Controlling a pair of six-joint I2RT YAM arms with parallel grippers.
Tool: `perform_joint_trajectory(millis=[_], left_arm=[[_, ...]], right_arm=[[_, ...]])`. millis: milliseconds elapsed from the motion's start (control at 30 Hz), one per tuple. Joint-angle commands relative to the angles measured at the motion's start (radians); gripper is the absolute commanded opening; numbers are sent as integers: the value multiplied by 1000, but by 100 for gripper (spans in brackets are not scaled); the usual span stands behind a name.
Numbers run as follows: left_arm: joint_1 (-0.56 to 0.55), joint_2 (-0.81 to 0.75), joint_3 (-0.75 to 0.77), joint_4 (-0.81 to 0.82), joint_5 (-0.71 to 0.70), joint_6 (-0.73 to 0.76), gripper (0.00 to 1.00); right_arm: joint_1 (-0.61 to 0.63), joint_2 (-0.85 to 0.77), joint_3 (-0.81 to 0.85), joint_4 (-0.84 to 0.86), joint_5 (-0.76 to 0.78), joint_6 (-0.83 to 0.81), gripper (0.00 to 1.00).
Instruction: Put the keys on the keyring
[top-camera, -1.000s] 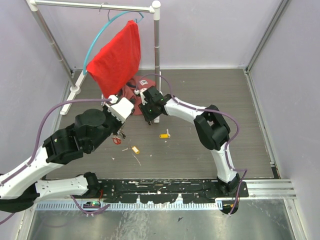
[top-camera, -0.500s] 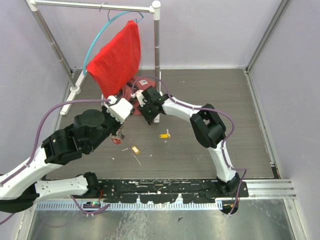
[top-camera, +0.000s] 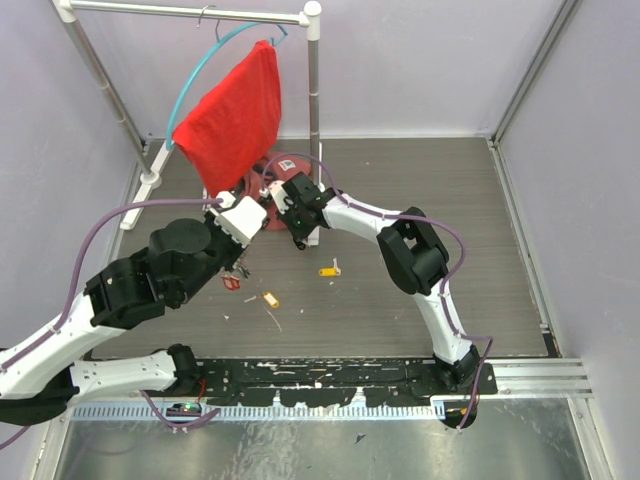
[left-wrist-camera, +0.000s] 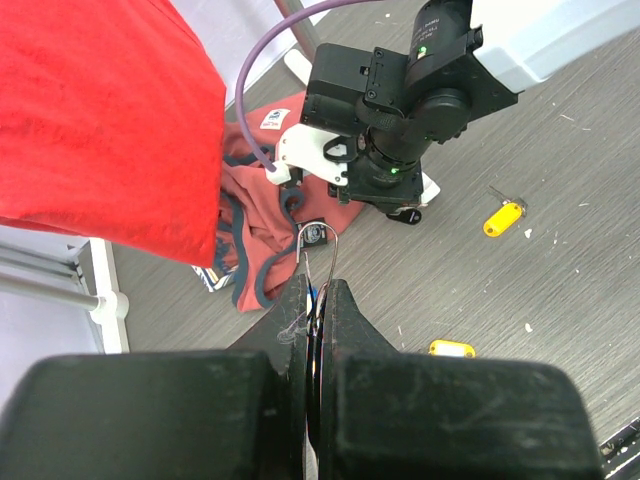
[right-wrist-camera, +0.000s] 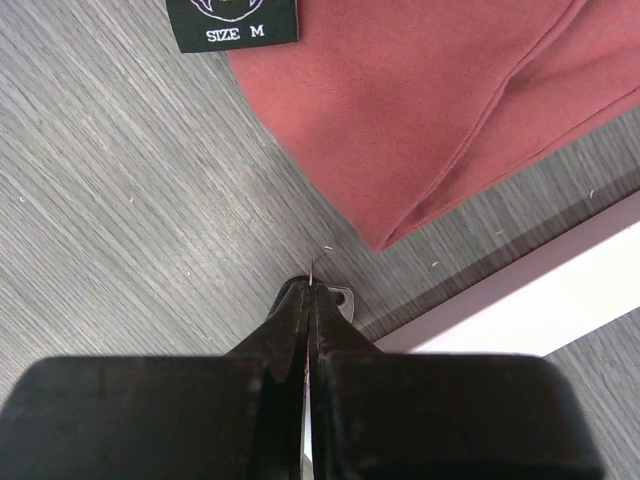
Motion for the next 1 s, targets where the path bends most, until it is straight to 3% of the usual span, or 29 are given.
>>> perform_joint_trajectory(millis=[0,133,500,700,967], left_arm=[[4,0,22,24,-4,1,0],[4,-4,25,28,-4,4,0],[3,-7,75,12,131,24,0],[4,20,120,18,275,46,0],[2,121,250,-1,515,144,0]], right_arm=[[1,-43,29,23,-17,-14,1],[0,-126,-1,28,-60,-31,1],[-80,-524,-204,-15,-423,-84,1],[-133,-784,-258,-66,-494,-168,1],[-133,-965,-185,-164,-614,-228,1]])
